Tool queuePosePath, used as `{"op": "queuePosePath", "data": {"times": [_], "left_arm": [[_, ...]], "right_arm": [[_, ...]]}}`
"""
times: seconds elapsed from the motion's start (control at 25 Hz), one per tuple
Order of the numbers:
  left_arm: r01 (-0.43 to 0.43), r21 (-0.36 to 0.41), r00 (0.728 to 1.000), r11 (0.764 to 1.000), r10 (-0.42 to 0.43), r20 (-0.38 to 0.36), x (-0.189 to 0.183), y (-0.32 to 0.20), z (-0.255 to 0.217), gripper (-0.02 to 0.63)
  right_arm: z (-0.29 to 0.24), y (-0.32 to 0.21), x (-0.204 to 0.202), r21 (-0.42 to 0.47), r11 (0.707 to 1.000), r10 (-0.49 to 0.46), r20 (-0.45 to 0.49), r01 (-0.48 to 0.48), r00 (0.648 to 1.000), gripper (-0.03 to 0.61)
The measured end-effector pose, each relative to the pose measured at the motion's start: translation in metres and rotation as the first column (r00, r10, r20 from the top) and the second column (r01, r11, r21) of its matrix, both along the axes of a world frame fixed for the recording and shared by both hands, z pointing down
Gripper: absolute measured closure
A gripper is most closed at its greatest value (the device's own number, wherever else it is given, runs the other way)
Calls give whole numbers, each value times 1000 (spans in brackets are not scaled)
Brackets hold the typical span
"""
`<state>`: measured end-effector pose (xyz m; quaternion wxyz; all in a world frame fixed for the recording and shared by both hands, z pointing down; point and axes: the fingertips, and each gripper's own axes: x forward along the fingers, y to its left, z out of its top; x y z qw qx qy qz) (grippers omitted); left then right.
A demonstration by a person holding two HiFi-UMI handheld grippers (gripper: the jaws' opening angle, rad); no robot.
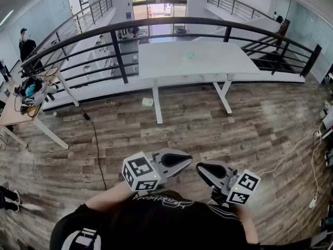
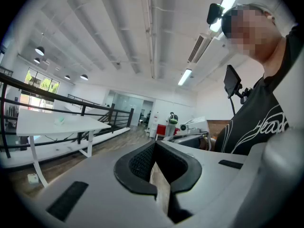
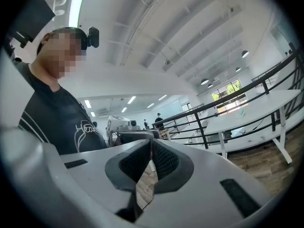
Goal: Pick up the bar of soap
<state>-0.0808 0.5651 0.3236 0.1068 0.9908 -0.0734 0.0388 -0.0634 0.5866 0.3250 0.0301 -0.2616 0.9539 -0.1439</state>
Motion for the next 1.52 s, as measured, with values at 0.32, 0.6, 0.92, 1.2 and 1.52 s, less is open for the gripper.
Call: {"op": "queuePosePath", "data": {"times": [0.32,0.6,0.92,1.2,1.52], "left_arm": [[-13,-22,1000,1000,13,-7,-13,12,4,606],[16,-12,1000,1000,-16,-21,-24,13,0,606],[40,-1,999,999,-40,-17,-24,18,-5,606],[72,5,997,997,-72,-26,-22,6,-2,606],[109,-1,994,994,-109,-28,-11,-41,13,606]], "right_arm": [[10,10,-19,-30,1000,-5,5,5,1000,558],[13,11,-27,-16,1000,11,-45,-12,999,558],[26,6,-28,-28,999,43,-72,-46,996,557],[24,-8,-25,-7,1000,29,-74,-29,997,557],[35,-51,-7,-6,999,38,-62,-39,997,557]]}}
